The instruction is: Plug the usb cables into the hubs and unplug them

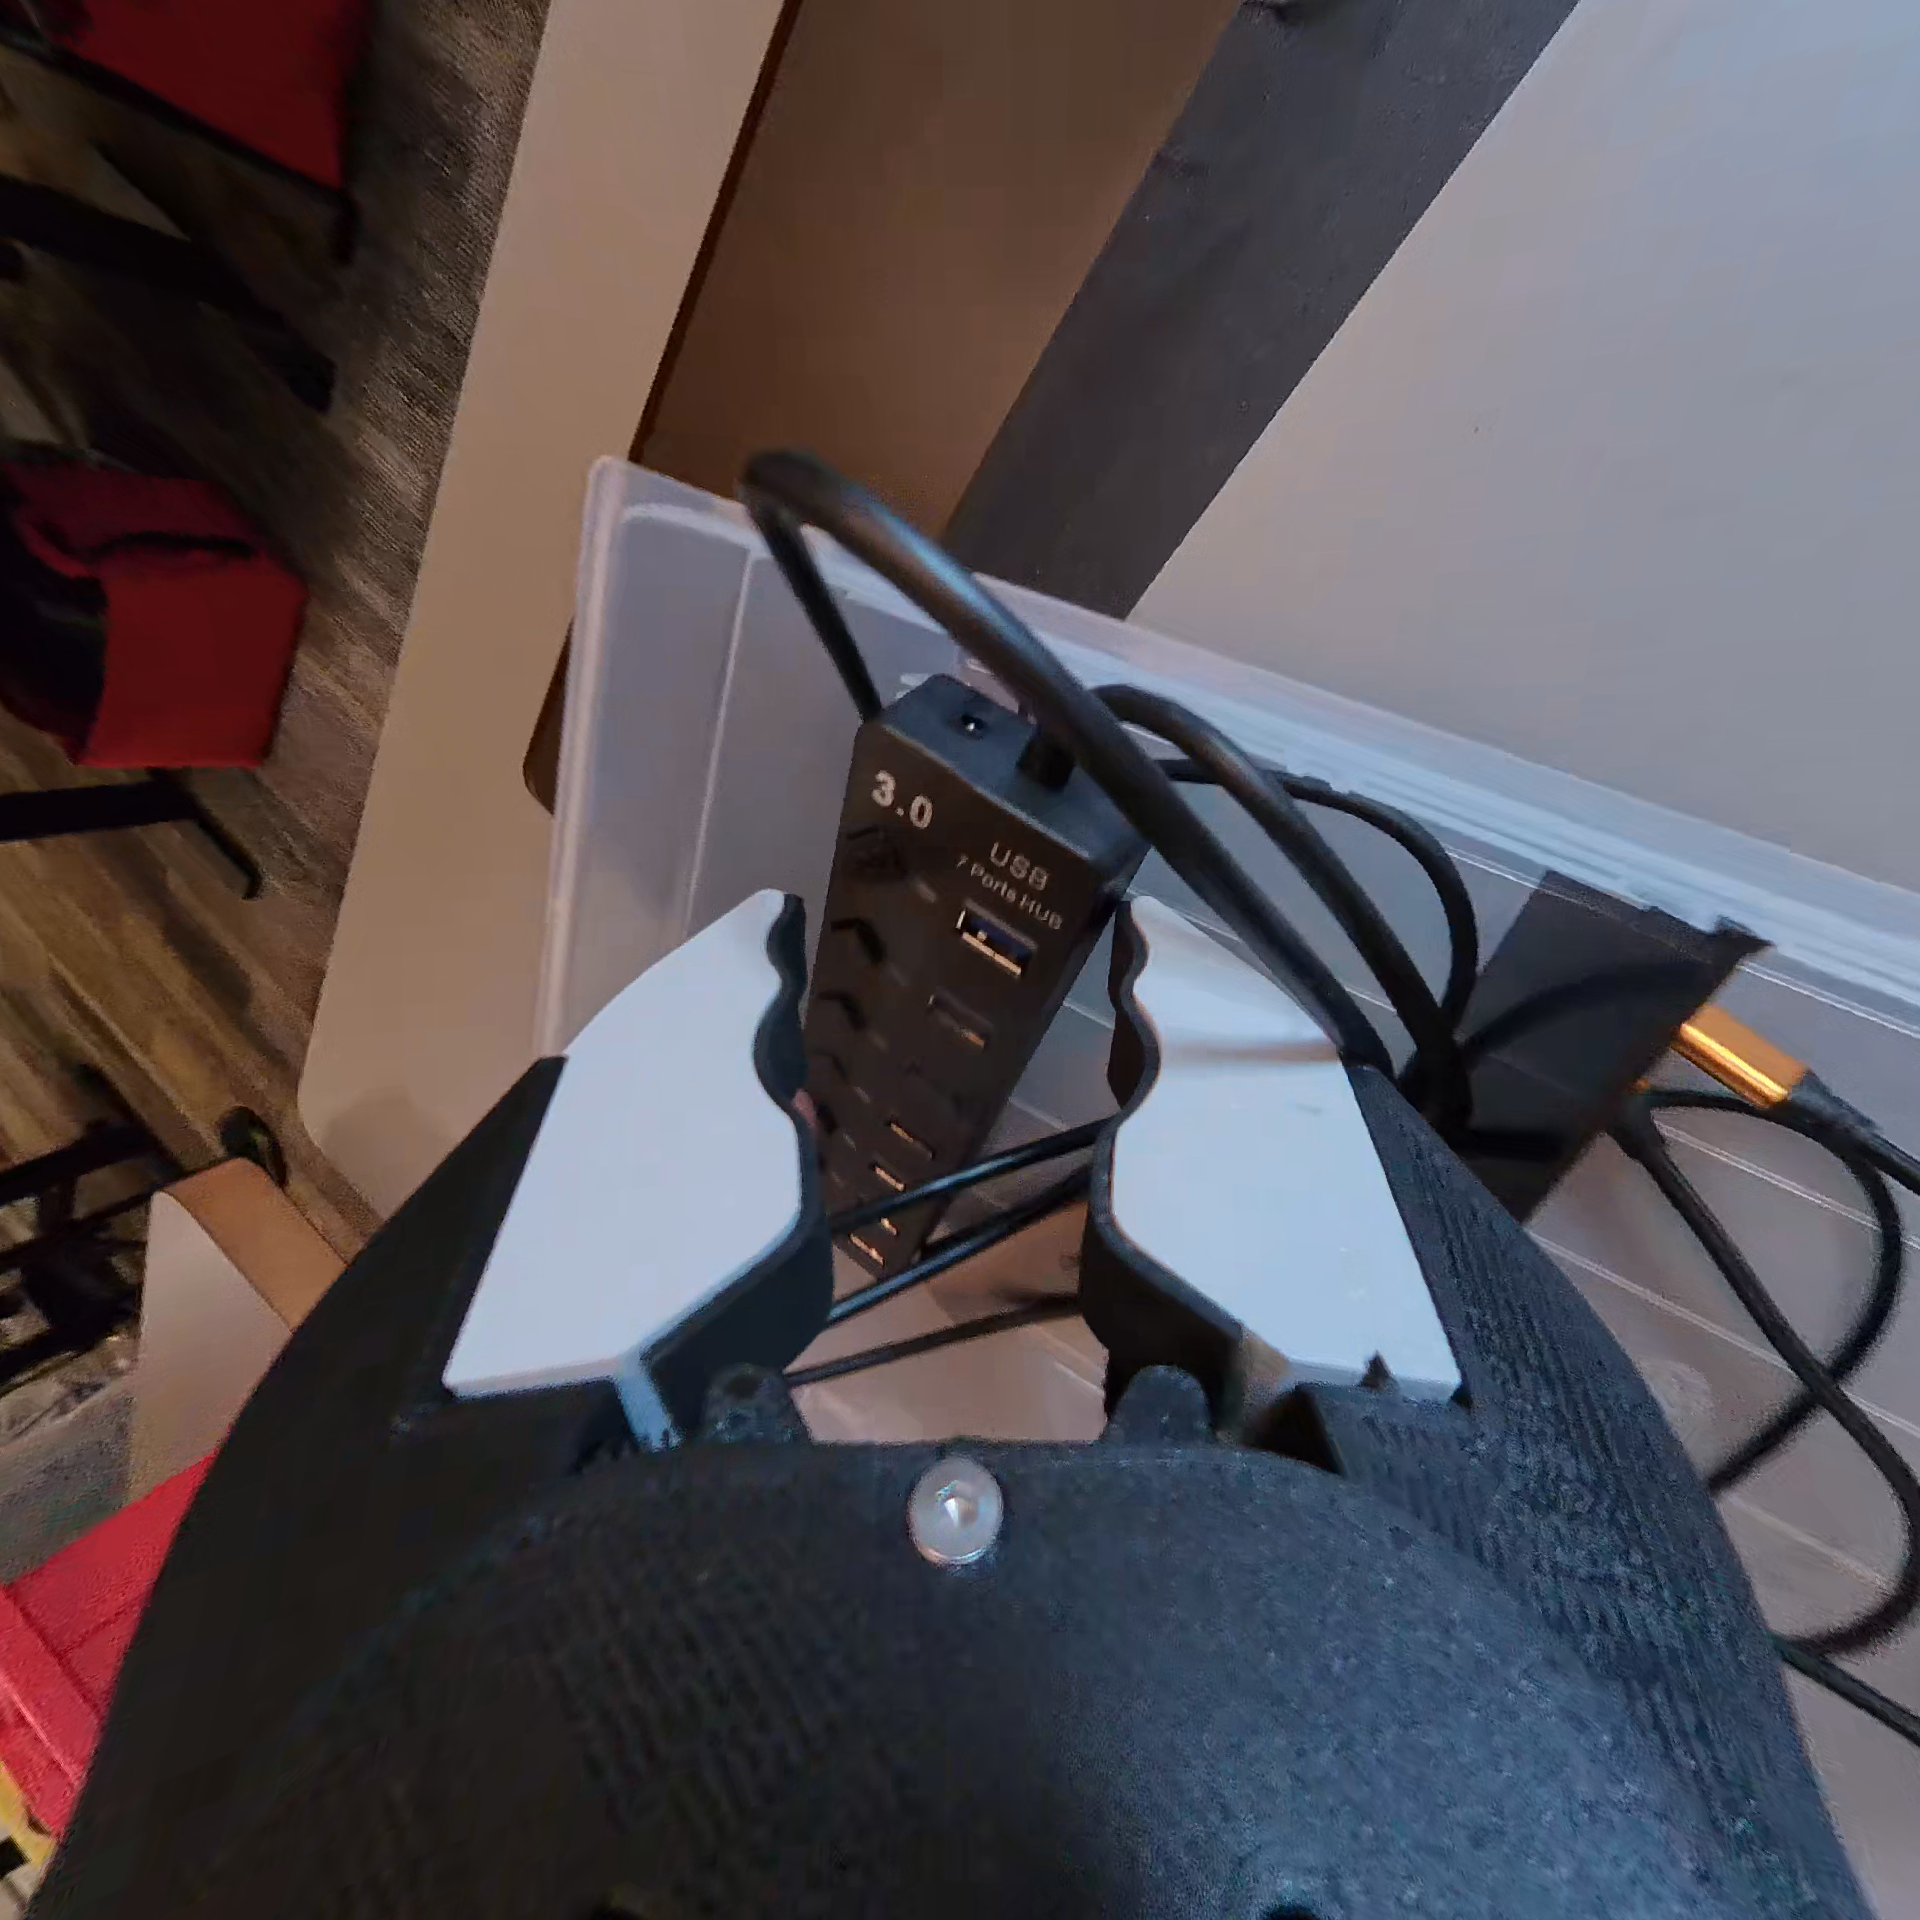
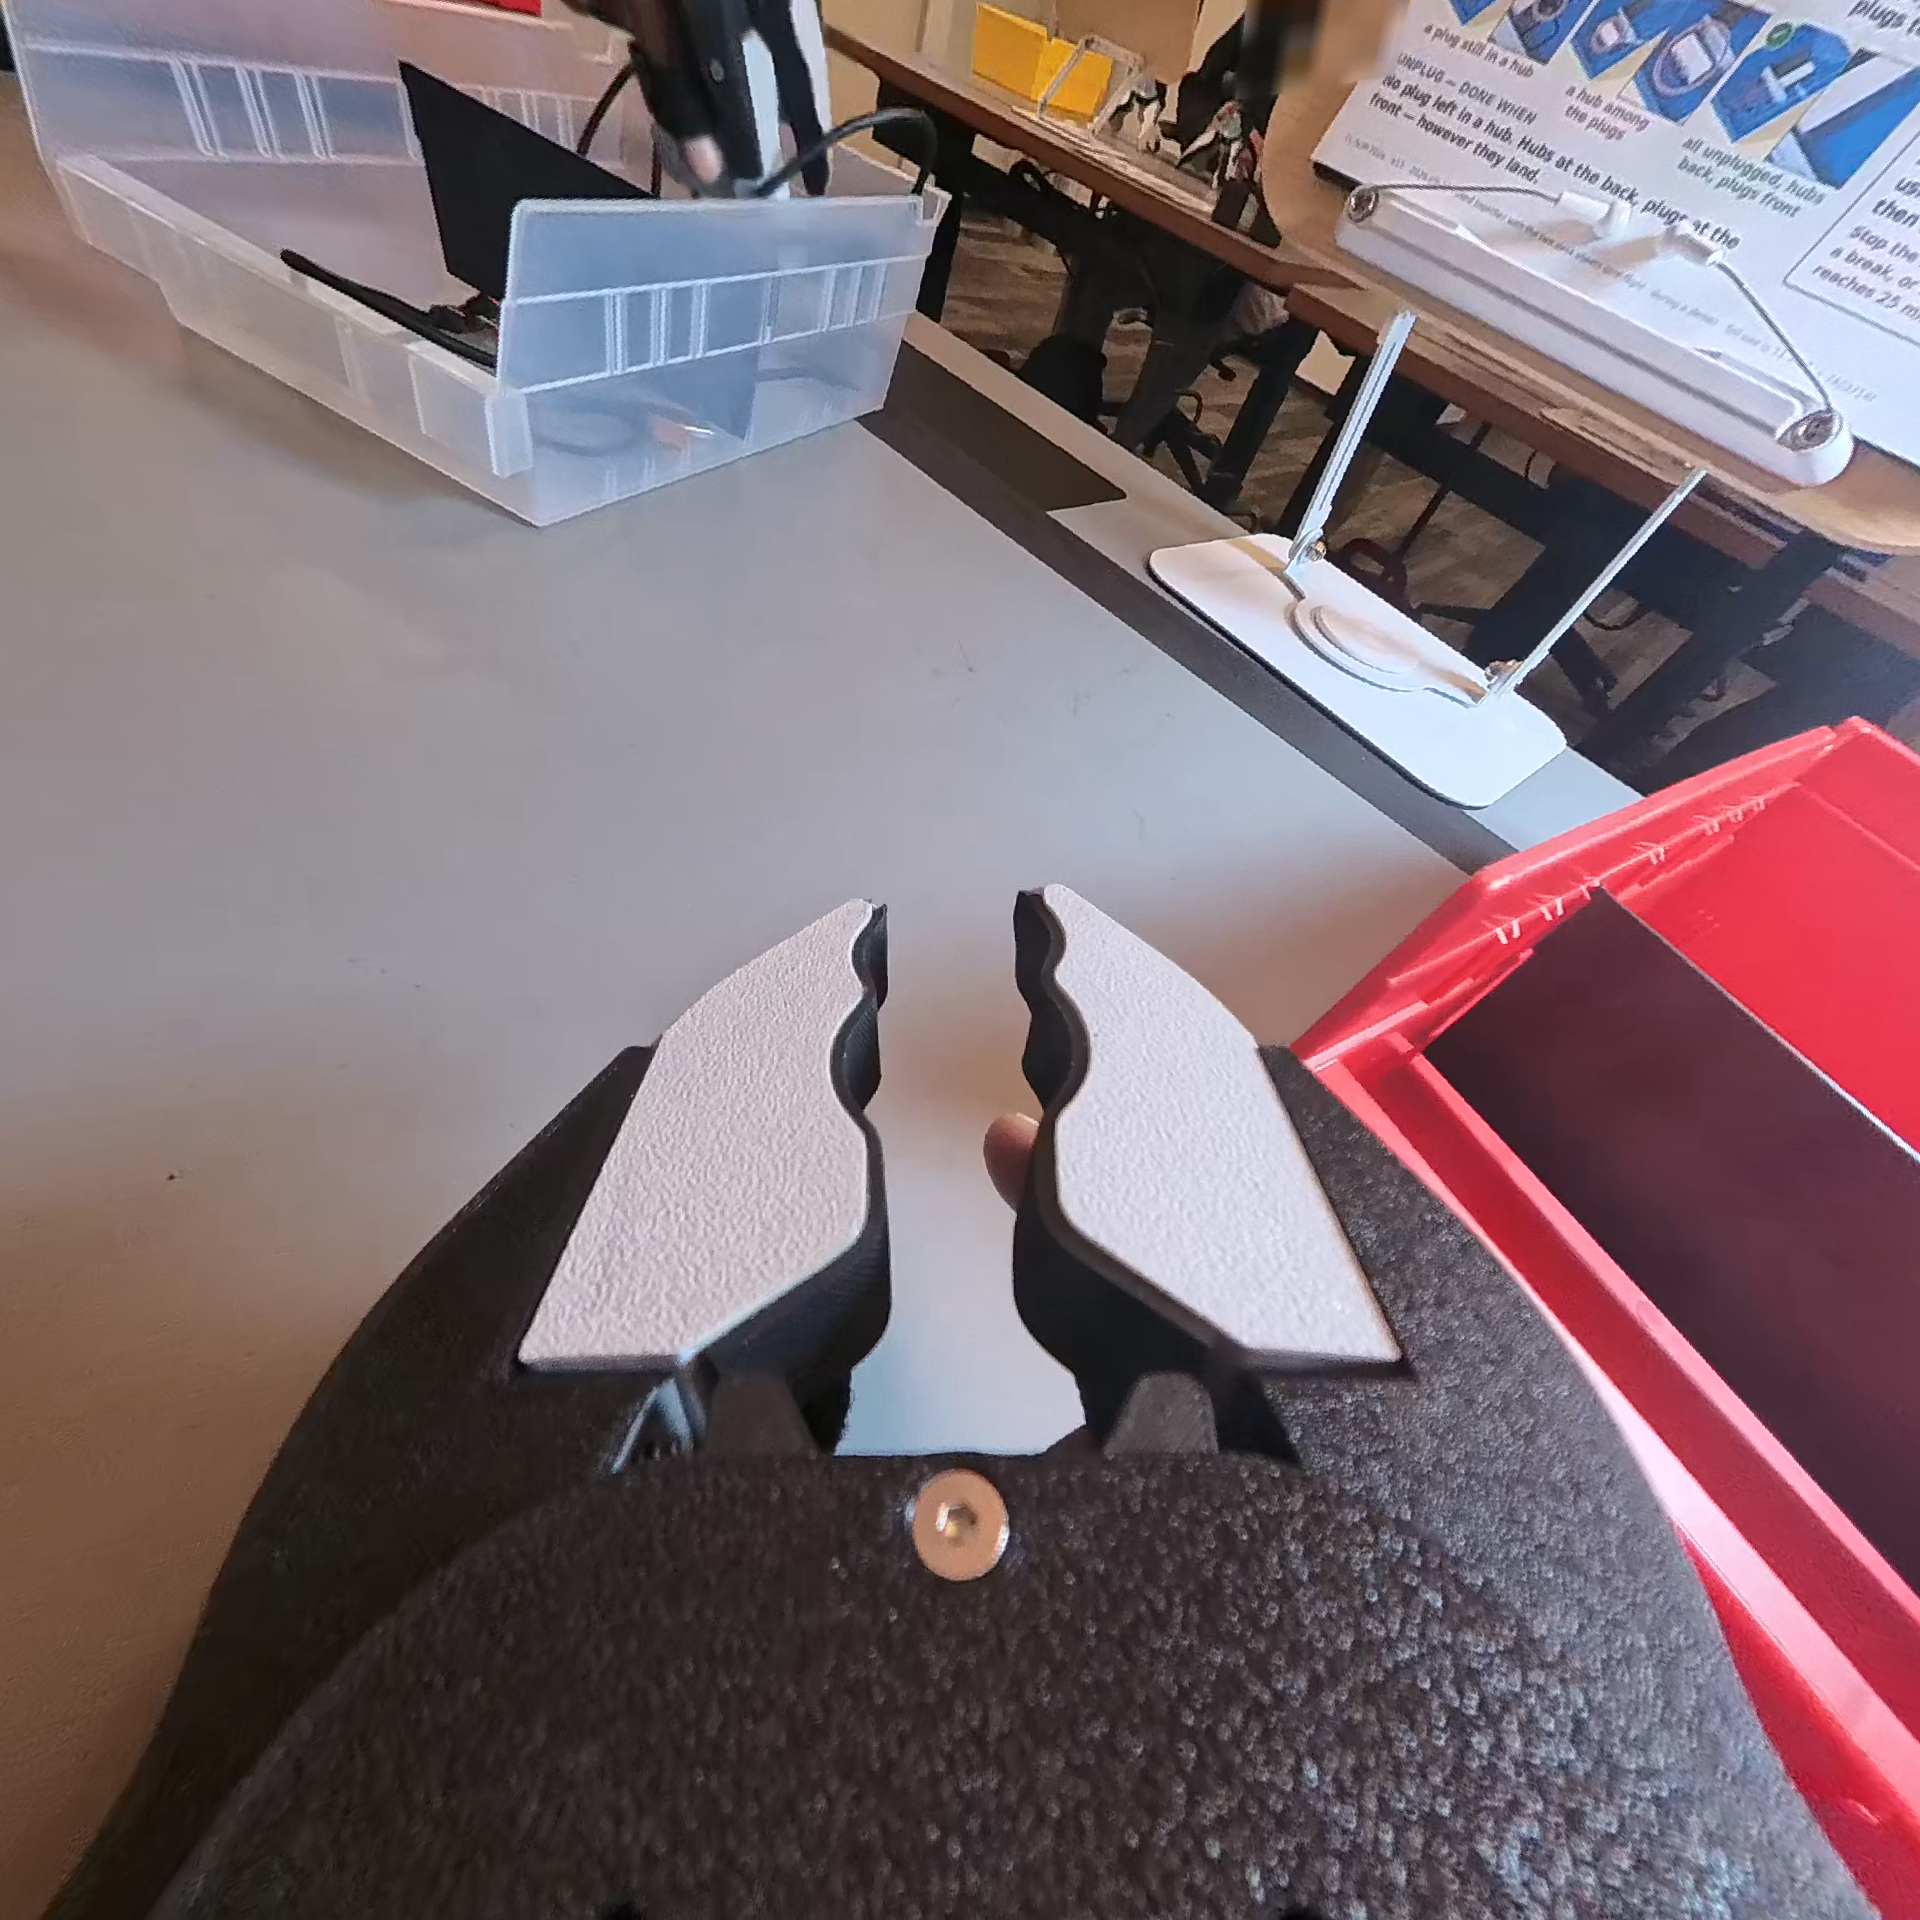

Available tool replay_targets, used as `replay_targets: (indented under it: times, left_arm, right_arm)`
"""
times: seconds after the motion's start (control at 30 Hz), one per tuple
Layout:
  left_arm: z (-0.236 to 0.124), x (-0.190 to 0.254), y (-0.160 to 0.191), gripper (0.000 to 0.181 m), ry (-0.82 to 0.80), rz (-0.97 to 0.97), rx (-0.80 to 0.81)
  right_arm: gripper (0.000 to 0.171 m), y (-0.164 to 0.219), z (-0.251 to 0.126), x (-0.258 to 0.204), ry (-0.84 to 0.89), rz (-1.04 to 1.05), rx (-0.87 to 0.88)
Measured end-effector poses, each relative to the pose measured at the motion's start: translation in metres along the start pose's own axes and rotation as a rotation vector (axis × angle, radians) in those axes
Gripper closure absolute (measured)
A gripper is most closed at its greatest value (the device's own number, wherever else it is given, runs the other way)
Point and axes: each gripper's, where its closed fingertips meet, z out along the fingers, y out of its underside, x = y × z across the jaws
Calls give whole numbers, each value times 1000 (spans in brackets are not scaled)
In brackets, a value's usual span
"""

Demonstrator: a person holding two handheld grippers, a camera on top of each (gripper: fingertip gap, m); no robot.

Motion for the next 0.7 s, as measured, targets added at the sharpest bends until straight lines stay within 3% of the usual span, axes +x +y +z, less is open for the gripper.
replay_targets:
  times: [0.13, 0.27, 0.7]
  left_arm:
    - [17, -3, -1, 125, -119, 74, 38]
    - [-3, -13, -1, 129, -203, 96, 66]
    - [-193, -73, -22, 131, -286, -149, 451]
  right_arm:
    - [148, 3, 1, 0, 1, -1, -11]
    - [148, 4, 0, 1, -1, 9, -11]
    - [149, 4, 2, -6, -14, 27, -15]
